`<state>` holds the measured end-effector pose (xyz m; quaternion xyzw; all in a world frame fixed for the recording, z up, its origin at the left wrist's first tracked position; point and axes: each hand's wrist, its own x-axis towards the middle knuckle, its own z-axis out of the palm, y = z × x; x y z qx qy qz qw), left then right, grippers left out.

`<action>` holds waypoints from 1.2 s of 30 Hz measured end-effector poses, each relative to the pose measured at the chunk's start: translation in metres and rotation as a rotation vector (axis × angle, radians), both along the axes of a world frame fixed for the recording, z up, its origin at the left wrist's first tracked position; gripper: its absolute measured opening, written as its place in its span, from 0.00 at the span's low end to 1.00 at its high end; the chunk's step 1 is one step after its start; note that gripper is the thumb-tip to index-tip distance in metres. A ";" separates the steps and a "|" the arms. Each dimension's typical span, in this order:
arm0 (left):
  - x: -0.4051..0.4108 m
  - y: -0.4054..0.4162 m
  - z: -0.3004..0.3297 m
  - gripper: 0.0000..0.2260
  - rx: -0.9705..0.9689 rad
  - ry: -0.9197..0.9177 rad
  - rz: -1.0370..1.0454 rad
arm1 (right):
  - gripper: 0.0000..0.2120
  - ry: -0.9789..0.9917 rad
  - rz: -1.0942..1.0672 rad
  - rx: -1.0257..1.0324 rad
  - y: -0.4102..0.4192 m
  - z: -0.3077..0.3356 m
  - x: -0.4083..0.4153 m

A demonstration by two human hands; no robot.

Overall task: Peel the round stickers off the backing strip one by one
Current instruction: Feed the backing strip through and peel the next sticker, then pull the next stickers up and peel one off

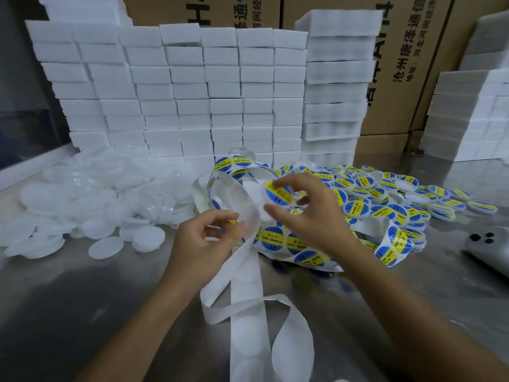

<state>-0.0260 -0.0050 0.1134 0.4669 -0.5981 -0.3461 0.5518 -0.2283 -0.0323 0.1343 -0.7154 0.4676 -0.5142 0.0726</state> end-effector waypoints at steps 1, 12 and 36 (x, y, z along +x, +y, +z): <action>0.000 -0.001 -0.003 0.19 0.004 -0.072 0.013 | 0.15 0.003 -0.074 0.054 -0.010 0.003 -0.009; 0.003 -0.005 -0.011 0.19 0.211 -0.162 -0.109 | 0.13 0.219 -0.441 0.299 -0.116 0.003 -0.078; 0.008 -0.003 -0.003 0.26 0.259 0.060 -0.183 | 0.12 -0.077 -0.222 0.161 -0.062 0.005 -0.008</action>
